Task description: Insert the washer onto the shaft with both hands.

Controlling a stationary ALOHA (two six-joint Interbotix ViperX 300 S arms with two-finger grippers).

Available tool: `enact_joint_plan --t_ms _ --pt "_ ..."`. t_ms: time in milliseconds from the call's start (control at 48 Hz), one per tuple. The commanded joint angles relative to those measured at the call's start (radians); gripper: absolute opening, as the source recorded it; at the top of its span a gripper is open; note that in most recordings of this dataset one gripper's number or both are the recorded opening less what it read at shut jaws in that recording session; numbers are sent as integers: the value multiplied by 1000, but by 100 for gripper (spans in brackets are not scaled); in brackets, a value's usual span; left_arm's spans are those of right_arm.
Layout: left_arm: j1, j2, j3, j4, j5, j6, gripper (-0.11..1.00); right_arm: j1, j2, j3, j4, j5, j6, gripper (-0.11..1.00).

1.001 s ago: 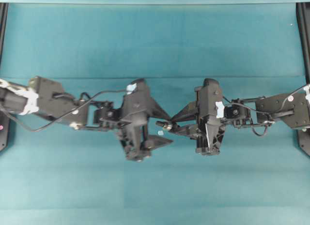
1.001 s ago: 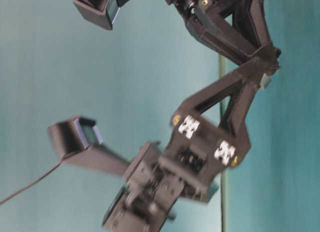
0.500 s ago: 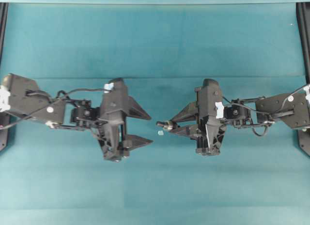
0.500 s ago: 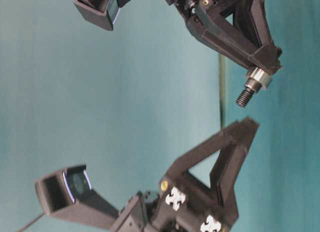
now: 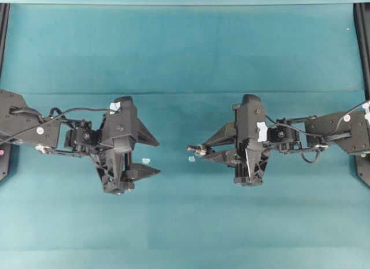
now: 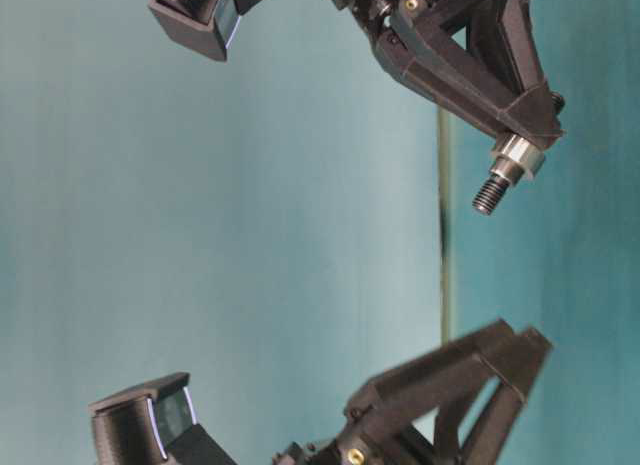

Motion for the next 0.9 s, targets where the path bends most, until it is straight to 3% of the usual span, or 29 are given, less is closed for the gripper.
enact_joint_plan --t_ms 0,334,876 --pt "-3 -15 -9 2 9 5 85 2 -11 -6 2 5 -2 0" --pt "-2 -21 -44 2 38 175 83 3 -9 -9 2 40 -2 0" --pt "0 -20 -44 2 83 179 83 5 -9 -8 0 38 -3 0"
